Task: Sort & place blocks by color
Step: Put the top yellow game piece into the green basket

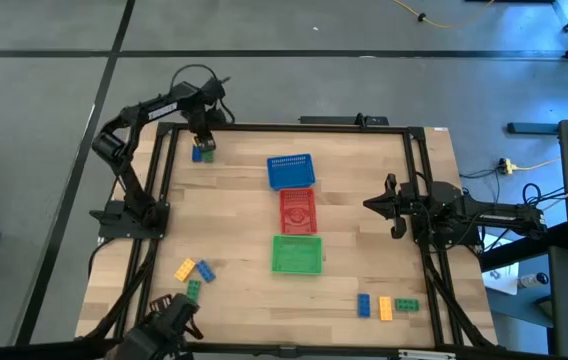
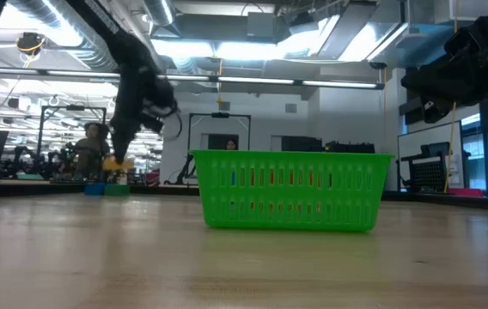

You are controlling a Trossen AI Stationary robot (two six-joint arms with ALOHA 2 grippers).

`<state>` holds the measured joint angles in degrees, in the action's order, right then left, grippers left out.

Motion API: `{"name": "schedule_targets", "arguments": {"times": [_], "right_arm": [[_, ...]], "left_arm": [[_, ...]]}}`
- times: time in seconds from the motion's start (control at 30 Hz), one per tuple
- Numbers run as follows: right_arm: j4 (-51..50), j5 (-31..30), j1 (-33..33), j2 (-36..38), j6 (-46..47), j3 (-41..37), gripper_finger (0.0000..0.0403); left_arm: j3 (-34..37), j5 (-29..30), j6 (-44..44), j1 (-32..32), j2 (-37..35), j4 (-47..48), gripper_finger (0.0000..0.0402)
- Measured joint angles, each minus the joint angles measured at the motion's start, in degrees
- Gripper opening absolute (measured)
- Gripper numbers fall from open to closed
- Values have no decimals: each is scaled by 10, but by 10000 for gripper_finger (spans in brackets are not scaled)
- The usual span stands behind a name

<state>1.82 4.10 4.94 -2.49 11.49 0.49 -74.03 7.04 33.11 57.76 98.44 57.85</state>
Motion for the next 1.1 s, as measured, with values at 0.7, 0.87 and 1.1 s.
{"name": "schedule_targets", "arguments": {"times": [0.7,0.87,1.1], "right_arm": [[0,0,0,0,0,0,26],[0,0,0,0,0,0,26],[0,0,0,0,0,0,26]], "left_arm": [[-9,-327,-277,-3,-269,-282,118],[51,-411,-330,-54,-323,-332,118],[226,-334,-474,-244,-427,-574,118]]}}
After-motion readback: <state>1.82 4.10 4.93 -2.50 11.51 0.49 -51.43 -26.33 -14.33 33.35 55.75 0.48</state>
